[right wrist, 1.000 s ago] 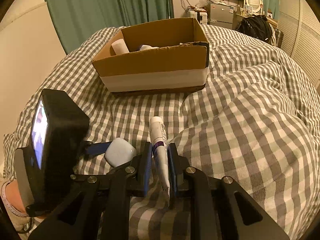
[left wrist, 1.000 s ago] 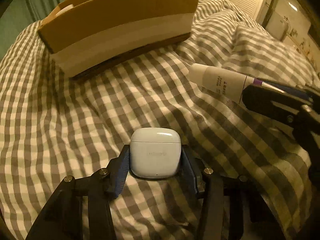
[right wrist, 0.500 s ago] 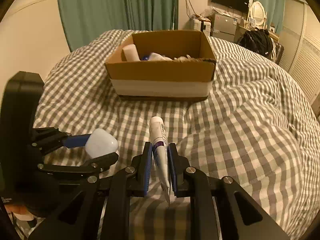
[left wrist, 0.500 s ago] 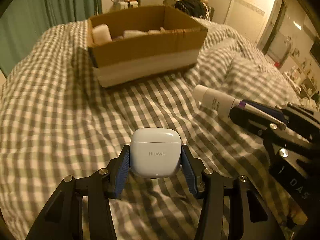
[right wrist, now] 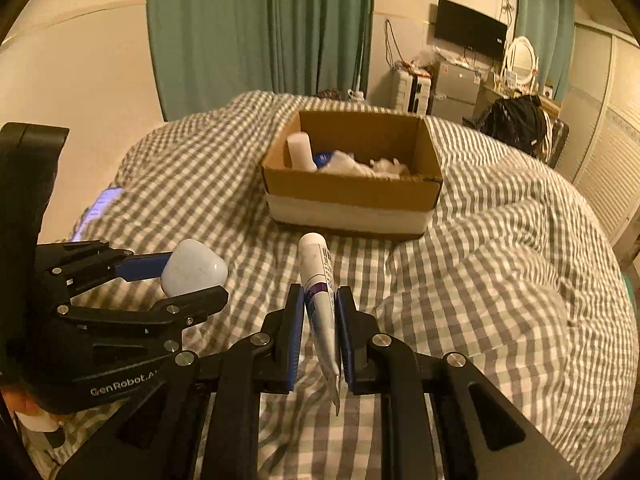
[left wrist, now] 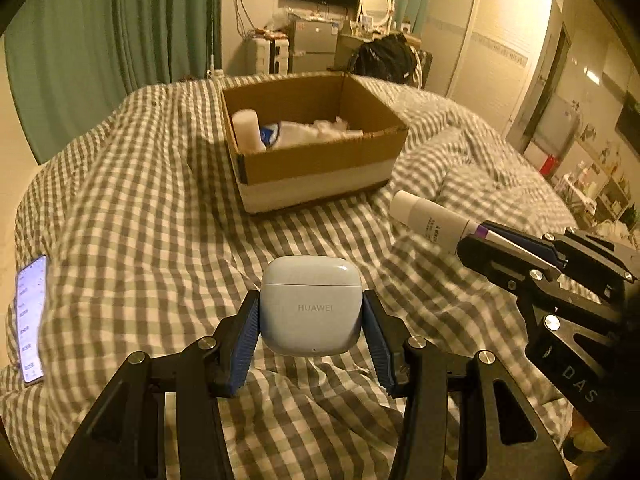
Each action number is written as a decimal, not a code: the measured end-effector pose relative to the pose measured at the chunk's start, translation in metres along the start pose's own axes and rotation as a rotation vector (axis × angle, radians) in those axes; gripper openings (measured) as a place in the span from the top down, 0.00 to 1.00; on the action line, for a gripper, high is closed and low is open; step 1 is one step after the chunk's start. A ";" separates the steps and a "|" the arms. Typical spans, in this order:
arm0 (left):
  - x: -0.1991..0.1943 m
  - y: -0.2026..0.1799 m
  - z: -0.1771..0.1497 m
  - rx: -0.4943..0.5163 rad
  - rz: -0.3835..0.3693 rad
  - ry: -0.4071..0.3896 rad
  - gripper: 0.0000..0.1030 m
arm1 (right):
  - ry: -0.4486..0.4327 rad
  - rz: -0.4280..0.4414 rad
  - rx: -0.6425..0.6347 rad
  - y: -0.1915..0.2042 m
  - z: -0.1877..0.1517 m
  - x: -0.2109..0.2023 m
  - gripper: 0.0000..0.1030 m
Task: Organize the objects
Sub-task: 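Carry the tube and earbud case over the box and release both inside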
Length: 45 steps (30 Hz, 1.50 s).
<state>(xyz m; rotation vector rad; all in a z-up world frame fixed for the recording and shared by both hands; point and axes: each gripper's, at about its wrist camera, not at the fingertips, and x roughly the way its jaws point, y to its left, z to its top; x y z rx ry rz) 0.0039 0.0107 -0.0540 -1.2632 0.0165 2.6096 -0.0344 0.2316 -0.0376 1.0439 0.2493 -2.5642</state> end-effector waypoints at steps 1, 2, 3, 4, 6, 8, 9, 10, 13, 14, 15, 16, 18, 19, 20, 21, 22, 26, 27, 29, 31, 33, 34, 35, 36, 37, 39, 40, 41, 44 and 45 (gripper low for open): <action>-0.005 0.001 0.002 -0.002 0.001 -0.009 0.51 | -0.011 0.000 -0.003 0.001 0.002 -0.005 0.85; -0.010 0.002 0.004 -0.001 0.001 -0.020 0.51 | -0.019 -0.001 -0.004 0.002 0.004 -0.008 0.85; -0.016 0.003 0.008 -0.002 0.001 -0.033 0.51 | -0.028 -0.001 -0.004 0.002 0.006 -0.012 0.85; -0.019 0.004 0.010 -0.002 -0.002 -0.040 0.51 | -0.038 0.002 -0.004 0.002 0.008 -0.016 0.85; -0.027 0.007 0.018 -0.007 -0.025 -0.054 0.51 | -0.058 0.009 -0.006 0.002 0.014 -0.024 0.85; -0.031 0.011 0.028 -0.019 -0.051 -0.067 0.51 | -0.079 0.008 -0.015 0.003 0.020 -0.029 0.85; -0.033 0.012 0.034 -0.017 -0.056 -0.078 0.51 | -0.089 0.007 -0.020 0.003 0.024 -0.031 0.85; -0.035 0.012 0.039 -0.014 -0.053 -0.087 0.51 | -0.101 0.004 -0.023 0.002 0.029 -0.032 0.85; -0.036 0.013 0.056 -0.003 -0.059 -0.108 0.51 | -0.125 0.013 -0.028 -0.003 0.045 -0.032 0.85; -0.035 0.014 0.064 -0.002 -0.064 -0.116 0.51 | -0.132 0.015 -0.031 -0.004 0.050 -0.031 0.85; -0.034 0.014 0.072 0.002 -0.064 -0.123 0.51 | -0.139 0.015 -0.036 -0.005 0.057 -0.029 0.85; -0.033 0.015 0.079 0.005 -0.060 -0.131 0.51 | -0.148 0.015 -0.041 -0.007 0.064 -0.026 0.85; -0.028 0.016 0.096 0.012 -0.056 -0.145 0.51 | -0.160 0.020 -0.044 -0.011 0.077 -0.022 0.85; -0.025 0.017 0.104 0.013 -0.055 -0.149 0.51 | -0.166 0.023 -0.046 -0.014 0.085 -0.018 0.85; -0.022 0.017 0.111 0.015 -0.055 -0.154 0.51 | -0.169 0.024 -0.046 -0.016 0.091 -0.015 0.85; -0.018 0.018 0.120 0.020 -0.053 -0.159 0.51 | -0.175 0.024 -0.045 -0.020 0.100 -0.010 0.85; -0.014 0.018 0.128 0.023 -0.047 -0.168 0.51 | -0.178 0.024 -0.045 -0.023 0.107 -0.006 0.85; 0.006 0.020 0.157 0.036 -0.005 -0.197 0.51 | -0.178 0.020 -0.033 -0.040 0.134 0.016 0.85; 0.013 0.021 0.164 0.035 0.002 -0.200 0.51 | -0.177 0.016 -0.031 -0.044 0.140 0.022 0.85; 0.025 0.024 0.176 0.036 0.008 -0.197 0.51 | -0.173 0.016 -0.028 -0.051 0.153 0.036 0.85; 0.040 0.027 0.190 0.037 0.017 -0.191 0.51 | -0.170 0.014 -0.031 -0.057 0.164 0.048 0.85; 0.055 0.031 0.202 0.038 0.027 -0.182 0.51 | -0.167 0.013 -0.034 -0.064 0.175 0.061 0.85; 0.060 0.032 0.206 0.038 0.029 -0.179 0.51 | -0.164 0.014 -0.032 -0.067 0.181 0.069 0.85; 0.067 0.034 0.210 0.036 0.032 -0.175 0.51 | -0.161 0.016 -0.032 -0.069 0.186 0.075 0.85; 0.074 0.036 0.215 0.035 0.035 -0.170 0.51 | -0.156 0.016 -0.033 -0.071 0.190 0.083 0.85; 0.082 0.037 0.220 0.038 0.040 -0.163 0.51 | -0.145 0.016 -0.033 -0.075 0.197 0.093 0.85; 0.097 0.038 0.226 0.052 0.047 -0.153 0.51 | -0.128 0.022 -0.041 -0.078 0.205 0.108 0.85; 0.104 0.038 0.229 0.057 0.046 -0.146 0.51 | -0.120 0.020 -0.046 -0.079 0.208 0.118 0.85; 0.111 0.038 0.231 0.061 0.043 -0.138 0.51 | -0.114 0.017 -0.050 -0.082 0.211 0.125 0.85; 0.135 0.037 0.236 0.068 0.043 -0.099 0.51 | -0.083 0.017 -0.053 -0.088 0.215 0.151 0.85; 0.143 0.035 0.235 0.071 0.050 -0.084 0.51 | -0.069 0.019 -0.052 -0.091 0.215 0.161 0.85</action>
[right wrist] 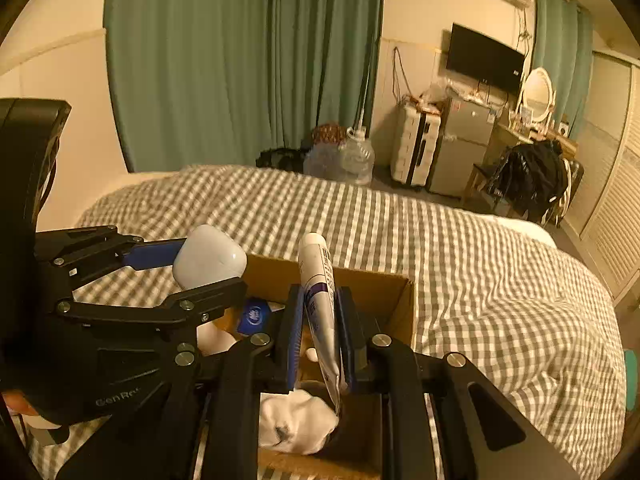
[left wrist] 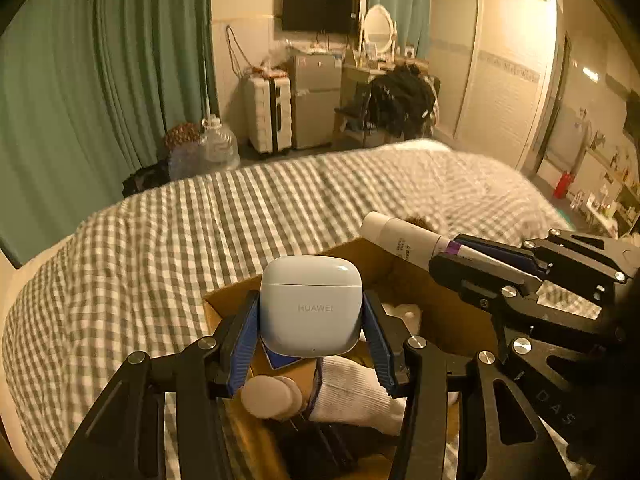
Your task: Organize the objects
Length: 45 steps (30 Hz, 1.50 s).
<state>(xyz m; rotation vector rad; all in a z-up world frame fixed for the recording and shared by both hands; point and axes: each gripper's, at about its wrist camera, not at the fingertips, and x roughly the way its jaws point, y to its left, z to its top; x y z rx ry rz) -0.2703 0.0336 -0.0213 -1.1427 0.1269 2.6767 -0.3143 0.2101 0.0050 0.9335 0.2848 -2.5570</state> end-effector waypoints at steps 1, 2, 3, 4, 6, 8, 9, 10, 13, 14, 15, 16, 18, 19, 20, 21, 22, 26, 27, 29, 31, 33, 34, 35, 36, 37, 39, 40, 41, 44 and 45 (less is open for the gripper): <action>0.006 0.000 -0.002 0.002 0.003 0.012 0.51 | 0.010 0.001 0.002 -0.003 -0.002 0.007 0.85; 0.012 0.000 -0.005 0.001 0.007 0.026 0.51 | 0.025 0.007 0.011 -0.006 -0.006 0.015 0.85; 0.021 0.003 -0.007 -0.001 0.004 0.045 0.51 | 0.035 0.015 0.025 -0.008 -0.009 0.021 0.85; 0.025 0.003 -0.010 -0.001 -0.002 0.055 0.51 | 0.053 0.031 0.044 -0.012 -0.014 0.029 0.85; 0.036 0.002 -0.016 0.001 -0.008 0.079 0.51 | 0.079 0.042 0.053 -0.015 -0.022 0.039 0.85; 0.043 0.001 -0.021 0.009 -0.006 0.093 0.51 | 0.104 0.038 0.050 -0.016 -0.030 0.048 0.85; 0.046 -0.001 -0.022 0.014 -0.002 0.100 0.51 | 0.112 0.040 0.051 -0.018 -0.032 0.052 0.85; 0.050 -0.001 -0.023 0.016 0.000 0.104 0.51 | 0.123 0.044 0.054 -0.019 -0.034 0.057 0.85; 0.057 0.000 -0.026 0.021 0.010 0.117 0.51 | 0.140 0.033 0.050 -0.024 -0.036 0.066 0.85; 0.057 0.001 -0.028 0.022 0.016 0.115 0.51 | 0.143 0.027 0.049 -0.024 -0.038 0.068 0.85; 0.058 0.002 -0.029 0.027 0.022 0.114 0.51 | 0.145 0.028 0.052 -0.026 -0.039 0.070 0.85; 0.059 0.002 -0.029 0.028 0.024 0.117 0.51 | 0.148 0.032 0.052 -0.026 -0.041 0.071 0.85; 0.062 0.004 -0.033 0.025 0.014 0.125 0.51 | 0.147 0.025 0.051 -0.027 -0.044 0.074 0.84; 0.063 0.004 -0.033 0.024 0.012 0.127 0.51 | 0.147 0.020 0.055 -0.030 -0.045 0.077 0.84; 0.065 0.004 -0.034 0.026 0.010 0.132 0.51 | 0.148 0.018 0.062 -0.031 -0.046 0.078 0.84; 0.067 0.003 -0.034 0.024 0.012 0.134 0.51 | 0.148 0.015 0.071 -0.033 -0.046 0.079 0.84; 0.067 0.004 -0.035 0.022 0.013 0.134 0.51 | 0.145 0.014 0.080 -0.036 -0.046 0.079 0.84; 0.060 0.005 -0.035 0.010 0.002 0.120 0.46 | 0.126 0.013 0.111 -0.040 -0.046 0.076 0.78; 0.059 0.005 -0.033 0.010 0.009 0.110 0.41 | 0.118 0.011 0.118 -0.042 -0.046 0.074 0.66; 0.048 0.004 -0.031 0.017 0.026 0.075 0.29 | 0.099 0.004 0.136 -0.044 -0.044 0.069 0.53; 0.037 0.000 -0.028 0.034 0.054 0.037 0.29 | 0.080 0.005 0.154 -0.046 -0.040 0.065 0.53; 0.028 -0.002 -0.023 0.042 0.064 0.014 0.28 | 0.068 0.000 0.161 -0.048 -0.035 0.060 0.53; 0.024 -0.003 -0.022 0.041 0.068 0.007 0.28 | 0.057 -0.009 0.165 -0.050 -0.030 0.056 0.53; 0.020 -0.003 -0.019 0.039 0.074 0.002 0.28 | 0.046 -0.012 0.168 -0.049 -0.028 0.052 0.53; 0.014 -0.002 -0.016 0.034 0.084 -0.004 0.28 | 0.034 -0.014 0.173 -0.048 -0.026 0.046 0.52; 0.008 -0.001 -0.014 0.030 0.087 -0.008 0.27 | 0.021 -0.014 0.179 -0.047 -0.023 0.039 0.51; -0.008 0.000 -0.012 0.018 0.095 -0.022 0.19 | -0.006 -0.015 0.188 -0.043 -0.018 0.022 0.43; -0.016 0.000 -0.012 0.017 0.098 -0.032 0.16 | -0.018 -0.016 0.192 -0.041 -0.015 0.014 0.42; -0.023 -0.003 -0.008 0.019 0.104 -0.043 0.16 | -0.028 -0.013 0.196 -0.039 -0.012 0.006 0.42; -0.060 -0.009 -0.003 0.027 0.114 -0.091 0.16 | -0.055 -0.007 0.196 -0.035 -0.006 -0.023 0.41; -0.075 -0.011 0.000 0.023 0.116 -0.114 0.15 | -0.064 -0.014 0.194 -0.035 -0.004 -0.033 0.39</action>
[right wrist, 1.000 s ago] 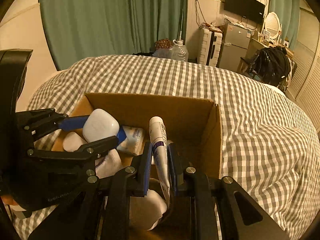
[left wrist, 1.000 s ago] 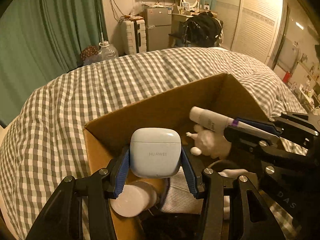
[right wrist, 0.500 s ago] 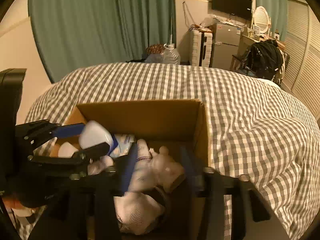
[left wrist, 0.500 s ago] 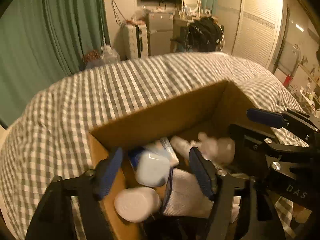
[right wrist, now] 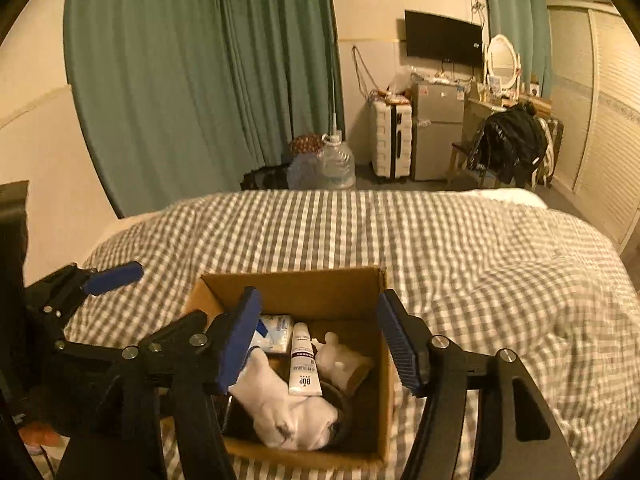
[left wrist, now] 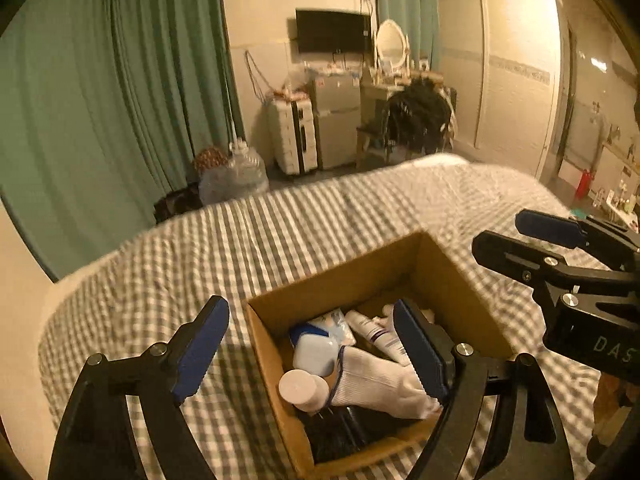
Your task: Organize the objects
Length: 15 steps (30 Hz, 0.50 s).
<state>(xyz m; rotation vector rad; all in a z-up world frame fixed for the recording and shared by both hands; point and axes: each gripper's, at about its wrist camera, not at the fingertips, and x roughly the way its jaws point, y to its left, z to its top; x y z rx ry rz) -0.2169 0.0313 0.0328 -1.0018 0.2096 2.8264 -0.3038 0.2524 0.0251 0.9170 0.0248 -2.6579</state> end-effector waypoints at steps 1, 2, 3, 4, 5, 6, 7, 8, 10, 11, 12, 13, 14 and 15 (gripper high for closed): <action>-0.011 0.000 0.002 -0.005 -0.001 -0.014 0.14 | -0.017 -0.008 0.001 0.001 0.002 -0.014 0.38; -0.026 0.000 0.005 -0.010 -0.004 -0.034 0.10 | -0.032 -0.013 0.004 0.002 0.004 -0.025 0.36; -0.035 0.000 0.007 -0.013 -0.005 -0.046 0.06 | -0.051 -0.016 0.010 0.003 0.006 -0.038 0.32; -0.048 -0.001 0.009 -0.013 -0.001 -0.064 0.03 | -0.070 -0.016 0.015 0.003 0.008 -0.053 0.31; -0.059 -0.002 0.009 -0.009 0.000 -0.081 0.03 | -0.083 -0.017 0.019 0.004 0.009 -0.065 0.29; -0.071 -0.004 0.011 -0.002 -0.002 -0.103 0.03 | -0.102 -0.017 0.019 0.006 0.011 -0.082 0.28; -0.084 -0.005 0.011 0.001 -0.002 -0.125 0.03 | -0.117 -0.016 0.016 0.008 0.013 -0.094 0.28; -0.094 -0.005 0.011 0.001 -0.004 -0.144 0.02 | -0.134 -0.019 0.012 0.010 0.013 -0.106 0.25; -0.114 -0.006 0.011 -0.005 -0.014 -0.179 0.02 | -0.177 -0.036 0.005 0.012 0.013 -0.133 0.20; -0.121 -0.005 0.011 -0.009 -0.017 -0.191 0.01 | -0.196 -0.042 0.003 0.012 0.014 -0.144 0.18; -0.131 -0.006 0.009 -0.015 -0.017 -0.206 0.01 | -0.215 -0.044 0.001 0.013 0.014 -0.155 0.17; -0.139 -0.005 0.009 -0.019 -0.015 -0.216 0.01 | -0.237 -0.045 0.005 0.014 0.013 -0.168 0.16; -0.148 -0.005 0.007 -0.025 -0.007 -0.229 0.01 | -0.257 -0.040 0.010 0.013 0.013 -0.178 0.14; -0.156 -0.004 0.005 -0.030 0.000 -0.245 0.01 | -0.273 -0.033 0.012 0.013 0.012 -0.188 0.12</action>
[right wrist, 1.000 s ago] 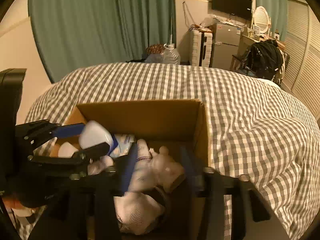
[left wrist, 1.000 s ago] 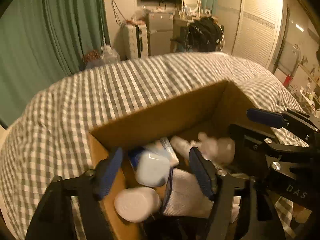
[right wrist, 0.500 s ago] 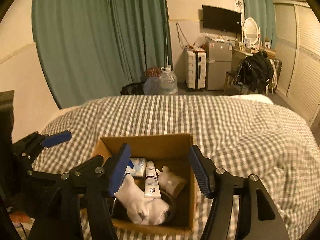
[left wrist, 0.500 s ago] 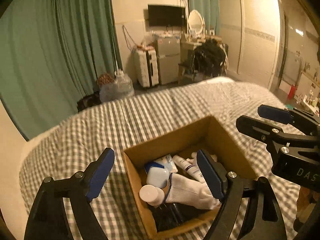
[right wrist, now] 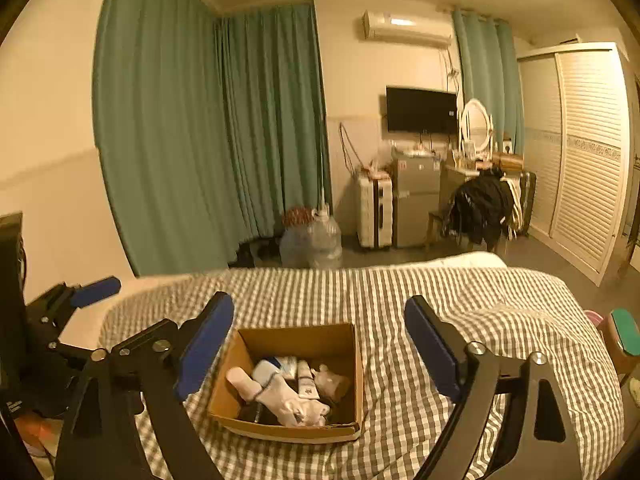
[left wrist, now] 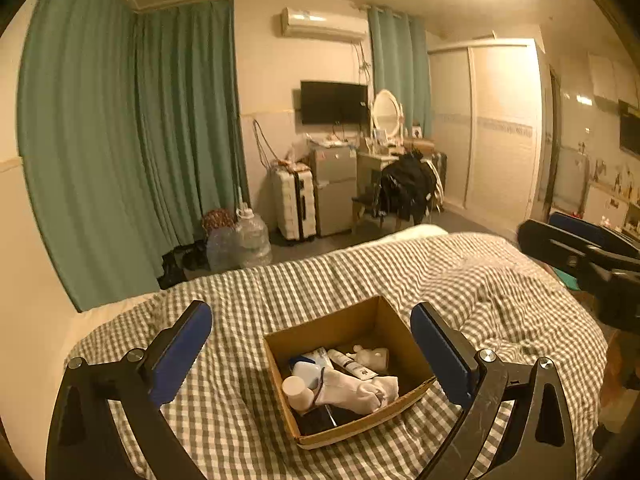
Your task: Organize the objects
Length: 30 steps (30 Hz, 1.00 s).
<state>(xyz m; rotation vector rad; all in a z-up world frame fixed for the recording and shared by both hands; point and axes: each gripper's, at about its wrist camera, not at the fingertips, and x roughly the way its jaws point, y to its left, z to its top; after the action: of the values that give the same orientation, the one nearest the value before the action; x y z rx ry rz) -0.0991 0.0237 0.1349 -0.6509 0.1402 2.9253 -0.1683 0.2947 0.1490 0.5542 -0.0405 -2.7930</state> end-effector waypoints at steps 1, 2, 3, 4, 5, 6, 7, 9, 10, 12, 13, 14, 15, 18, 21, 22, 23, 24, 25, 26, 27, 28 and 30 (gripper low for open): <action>-0.007 0.000 -0.001 -0.002 0.002 -0.016 0.00 | -0.018 0.010 0.002 0.001 0.001 -0.011 0.11; -0.017 0.000 -0.002 0.001 0.002 -0.038 0.00 | -0.027 0.012 0.000 0.001 0.001 -0.019 0.08; -0.023 0.000 -0.004 0.004 0.004 -0.050 0.00 | -0.038 0.010 -0.003 0.003 0.000 -0.027 0.06; -0.029 0.000 -0.005 0.010 0.012 -0.058 0.00 | -0.050 0.003 -0.007 0.004 -0.001 -0.034 0.05; -0.037 -0.001 -0.008 0.017 0.025 -0.072 0.00 | -0.060 -0.003 -0.013 0.006 -0.004 -0.041 0.04; -0.042 -0.001 -0.012 0.019 0.039 -0.087 0.00 | -0.069 -0.007 -0.019 0.008 -0.007 -0.047 0.03; -0.048 -0.001 -0.016 0.019 0.048 -0.104 0.00 | -0.076 -0.014 -0.027 0.010 -0.013 -0.054 0.03; -0.059 0.001 -0.030 -0.008 0.045 -0.144 0.00 | -0.106 -0.033 -0.031 0.012 -0.023 -0.064 0.01; -0.062 0.003 -0.037 -0.030 0.036 -0.152 0.00 | -0.122 -0.044 -0.031 0.013 -0.031 -0.068 0.01; -0.066 0.006 -0.054 -0.079 0.017 -0.161 0.00 | -0.134 -0.054 -0.042 0.014 -0.045 -0.072 0.01; -0.066 0.007 -0.063 -0.093 0.015 -0.161 0.00 | -0.140 -0.073 -0.051 0.016 -0.055 -0.071 0.01; -0.064 0.008 -0.073 -0.103 0.021 -0.162 0.00 | -0.145 -0.086 -0.060 0.018 -0.062 -0.071 0.01; -0.064 0.008 -0.080 -0.106 0.033 -0.163 0.00 | -0.153 -0.099 -0.068 0.020 -0.069 -0.069 0.01; -0.057 0.012 -0.104 -0.109 0.093 -0.164 0.00 | -0.185 -0.111 -0.101 0.026 -0.094 -0.065 0.01; -0.042 0.016 -0.120 -0.117 0.123 -0.137 0.00 | -0.167 -0.139 -0.117 0.025 -0.116 -0.053 0.00; -0.038 0.017 -0.124 -0.115 0.122 -0.125 0.00 | -0.148 -0.143 -0.121 0.025 -0.122 -0.046 0.00; -0.033 0.017 -0.128 -0.115 0.123 -0.112 0.00 | -0.115 -0.149 -0.125 0.024 -0.130 -0.037 0.00; -0.027 0.017 -0.133 -0.114 0.127 -0.098 0.00 | -0.099 -0.157 -0.124 0.024 -0.135 -0.031 0.00; -0.023 0.017 -0.136 -0.115 0.129 -0.092 0.00 | -0.084 -0.164 -0.118 0.023 -0.142 -0.024 0.00; -0.021 0.016 -0.141 -0.116 0.126 -0.087 0.00 | -0.070 -0.165 -0.109 0.022 -0.147 -0.018 0.00; -0.017 0.014 -0.146 -0.113 0.122 -0.079 0.00 | -0.061 -0.162 -0.100 0.021 -0.151 -0.013 0.00; -0.014 0.013 -0.149 -0.113 0.121 -0.072 0.00 | -0.041 -0.157 -0.093 0.020 -0.156 -0.005 0.00; -0.009 0.011 -0.152 -0.111 0.115 -0.055 0.00 | -0.008 -0.156 -0.102 0.017 -0.164 0.005 0.00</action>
<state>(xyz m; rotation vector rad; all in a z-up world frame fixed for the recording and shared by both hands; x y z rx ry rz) -0.0299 -0.0070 0.0020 -0.5957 0.0096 3.0767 -0.1060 0.2815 -0.0027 0.5423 0.1485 -2.9281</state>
